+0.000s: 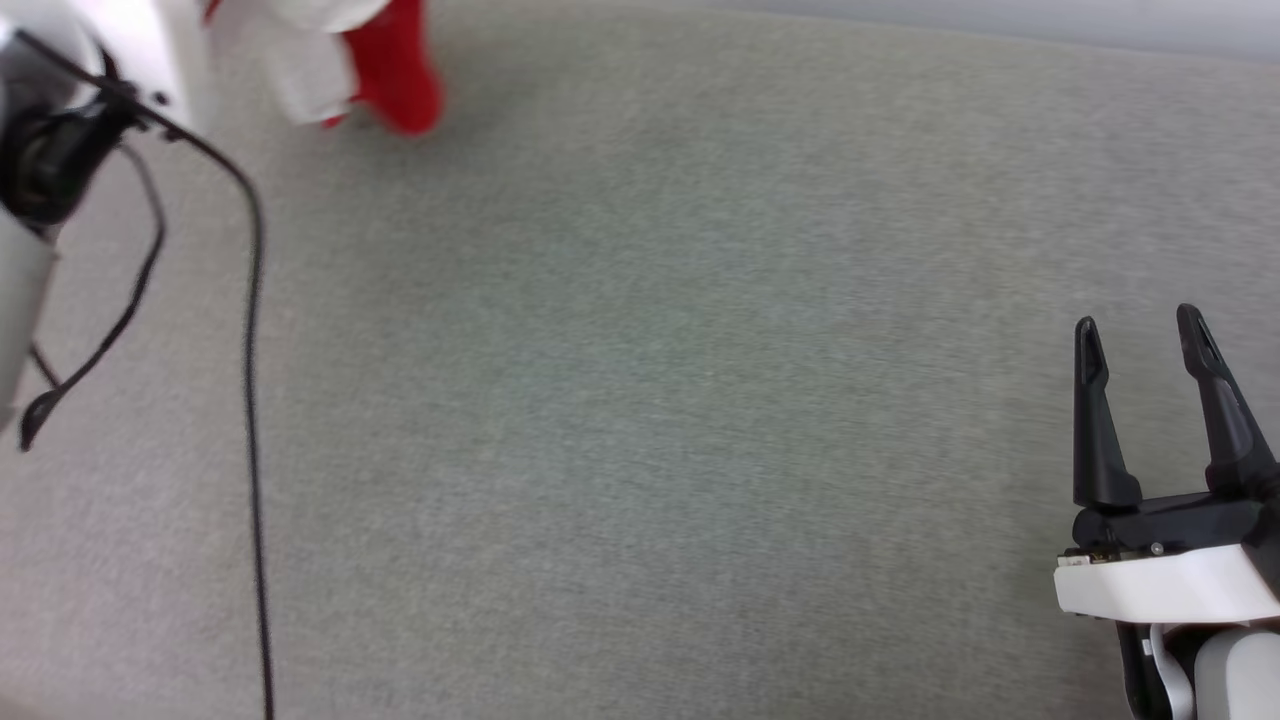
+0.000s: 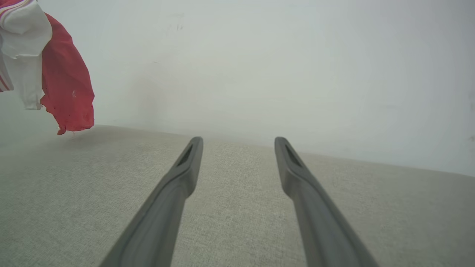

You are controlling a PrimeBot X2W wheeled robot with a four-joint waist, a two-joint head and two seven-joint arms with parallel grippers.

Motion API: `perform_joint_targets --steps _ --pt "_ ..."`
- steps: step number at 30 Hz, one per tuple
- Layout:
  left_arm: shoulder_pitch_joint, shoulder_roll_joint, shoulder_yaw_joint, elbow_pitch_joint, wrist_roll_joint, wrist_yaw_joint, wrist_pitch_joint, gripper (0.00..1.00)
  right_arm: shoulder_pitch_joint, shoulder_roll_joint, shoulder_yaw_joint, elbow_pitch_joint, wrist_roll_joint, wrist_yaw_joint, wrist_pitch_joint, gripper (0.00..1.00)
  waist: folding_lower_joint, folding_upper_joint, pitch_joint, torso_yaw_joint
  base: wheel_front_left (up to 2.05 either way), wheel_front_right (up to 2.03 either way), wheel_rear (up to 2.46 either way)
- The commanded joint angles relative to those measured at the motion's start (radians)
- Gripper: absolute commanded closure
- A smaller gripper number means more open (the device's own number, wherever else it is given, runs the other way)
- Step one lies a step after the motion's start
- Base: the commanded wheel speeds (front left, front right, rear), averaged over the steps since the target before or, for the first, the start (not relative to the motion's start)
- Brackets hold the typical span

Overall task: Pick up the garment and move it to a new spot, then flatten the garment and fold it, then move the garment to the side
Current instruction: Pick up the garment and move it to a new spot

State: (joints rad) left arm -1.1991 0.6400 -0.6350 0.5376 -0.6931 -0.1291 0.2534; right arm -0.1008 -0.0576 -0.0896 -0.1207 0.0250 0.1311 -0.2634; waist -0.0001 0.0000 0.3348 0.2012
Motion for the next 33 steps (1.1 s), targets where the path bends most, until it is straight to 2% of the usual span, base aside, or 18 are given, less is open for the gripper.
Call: perform_joint_targets --steps 1,9,16,19,20,23,25,33 --pt "-0.013 -0.014 -0.010 -0.022 0.012 0.002 0.003 1.00 0.011 0.006 -0.002 0.003 0.004 -0.001 -0.002 0.00 0.0001 0.0000 -0.027 -0.038 0.00 0.00 0.00" --pt "-0.034 -0.090 -0.085 -0.144 0.045 0.003 0.023 1.00 0.007 0.009 -0.008 0.010 0.047 -0.001 -0.002 0.00 0.0001 0.0000 -0.035 -0.146 0.00 0.00 0.00" --pt "-0.032 -0.201 -0.168 -0.201 0.045 0.001 0.019 1.00 -0.006 0.008 -0.008 0.020 0.083 -0.001 -0.002 0.00 0.0001 0.0000 -0.020 -0.229 0.00 0.00 0.00" --pt "-0.016 -0.229 -0.199 -0.208 0.045 0.001 0.015 1.00 -0.008 0.009 -0.007 0.023 0.087 -0.001 -0.002 0.00 0.0001 0.0000 -0.018 -0.249 0.00 0.00 0.00" --pt "0.005 -0.256 -0.238 -0.214 0.041 0.001 0.015 1.00 -0.009 0.009 -0.008 0.024 0.090 -0.001 -0.002 0.00 0.0001 0.0000 -0.016 -0.266 0.00 0.00 0.00" --pt "0.034 -0.285 -0.311 -0.222 0.034 0.000 0.014 1.00 -0.008 0.008 -0.010 0.025 0.094 -0.001 -0.002 0.00 0.0001 0.0000 -0.013 -0.282 0.00 0.00 0.00" --pt "0.047 -0.292 -0.339 -0.221 0.026 0.000 0.014 1.00 -0.008 0.008 -0.010 0.026 0.096 -0.001 -0.002 0.00 0.0001 0.0000 -0.012 -0.286 0.00 0.00 0.00" --pt "0.158 -0.340 -0.577 -0.162 -0.033 0.000 0.012 1.00 -0.002 0.008 -0.013 0.033 0.095 -0.001 -0.002 0.00 0.0001 0.0000 -0.016 -0.293 0.00 0.00 0.00"
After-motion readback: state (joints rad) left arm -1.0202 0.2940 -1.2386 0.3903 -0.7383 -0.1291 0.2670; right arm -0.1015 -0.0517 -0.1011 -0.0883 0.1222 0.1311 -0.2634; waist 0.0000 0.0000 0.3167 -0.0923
